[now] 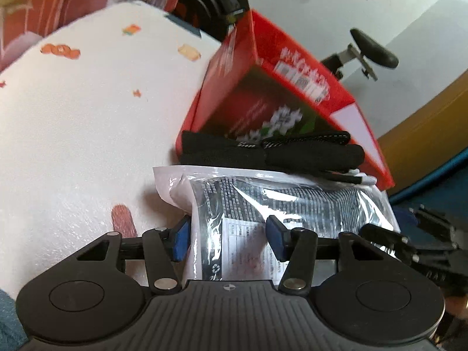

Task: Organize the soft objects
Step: 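Lift the clear bag into the red box and open the left gripper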

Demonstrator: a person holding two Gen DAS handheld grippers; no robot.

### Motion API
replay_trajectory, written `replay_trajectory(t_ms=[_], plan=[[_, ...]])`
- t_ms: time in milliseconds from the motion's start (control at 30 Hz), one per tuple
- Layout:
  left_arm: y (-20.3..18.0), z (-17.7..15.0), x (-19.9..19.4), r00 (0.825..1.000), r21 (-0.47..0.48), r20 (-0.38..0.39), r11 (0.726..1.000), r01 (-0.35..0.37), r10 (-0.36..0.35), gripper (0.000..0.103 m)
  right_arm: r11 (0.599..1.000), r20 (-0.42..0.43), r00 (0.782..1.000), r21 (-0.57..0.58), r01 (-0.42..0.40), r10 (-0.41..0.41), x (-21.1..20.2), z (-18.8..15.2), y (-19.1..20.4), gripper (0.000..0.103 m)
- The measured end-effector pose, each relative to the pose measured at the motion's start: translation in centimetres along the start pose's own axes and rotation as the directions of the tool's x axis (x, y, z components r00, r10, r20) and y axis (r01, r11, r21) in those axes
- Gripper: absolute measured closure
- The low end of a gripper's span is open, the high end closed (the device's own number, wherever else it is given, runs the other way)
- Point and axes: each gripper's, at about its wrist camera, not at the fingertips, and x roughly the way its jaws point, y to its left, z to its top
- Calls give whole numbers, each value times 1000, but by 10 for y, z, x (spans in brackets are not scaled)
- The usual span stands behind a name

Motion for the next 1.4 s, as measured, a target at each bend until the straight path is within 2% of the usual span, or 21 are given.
replay_trajectory(t_ms=[133, 333, 500, 733, 800, 833, 867, 933, 1067, 1200, 1267, 1367, 1400], plan=[[-11, 5, -12, 1000, 2, 9, 1000, -2, 2, 48, 999, 38, 999, 35, 8, -10, -17, 0, 0, 55], [-47, 17, -33, 998, 129, 51, 991, -44, 38, 46, 992, 99, 994, 127, 27, -40, -41, 3, -6, 54], [-66, 19, -32, 1000, 138, -2, 990, -20, 20, 47, 988, 94, 995, 151, 23, -38, -59, -7, -18, 54], [-97, 52, -57, 990, 221, 140, 974, -47, 16, 46, 987, 202, 976, 158, 44, -76, -85, 4, -34, 54], [-105, 66, -62, 983, 238, 182, 970, -49, 5, 46, 987, 245, 965, 146, 65, -99, -88, 10, -36, 54], [-109, 71, -66, 976, 259, 219, 964, -52, -6, 42, 989, 274, 955, 126, 82, -114, -90, 14, -35, 53], [-116, 76, -69, 964, 301, 264, 952, -58, -25, 41, 990, 300, 946, 99, 101, -126, -91, 17, -34, 53], [-127, 84, -65, 953, 350, 299, 934, -75, -35, 40, 990, 351, 925, 64, 130, -144, -92, 23, -35, 53], [-132, 113, -48, 954, 350, 290, 936, -30, -78, 41, 982, 384, 904, 61, 180, -190, -79, 41, -52, 54], [-136, 130, -35, 949, 382, 303, 923, -34, -90, 42, 972, 434, 873, 29, 234, -223, -65, 60, -70, 54], [-138, 140, -23, 948, 387, 306, 922, -34, -93, 42, 968, 440, 868, 7, 251, -229, -53, 65, -78, 54], [-132, 150, -6, 946, 338, 312, 941, -26, -86, 43, 955, 458, 854, -37, 296, -247, -32, 67, -87, 54], [-129, 152, 4, 951, 313, 297, 950, -16, -81, 43, 950, 454, 854, -45, 308, -256, -24, 68, -89, 54]])
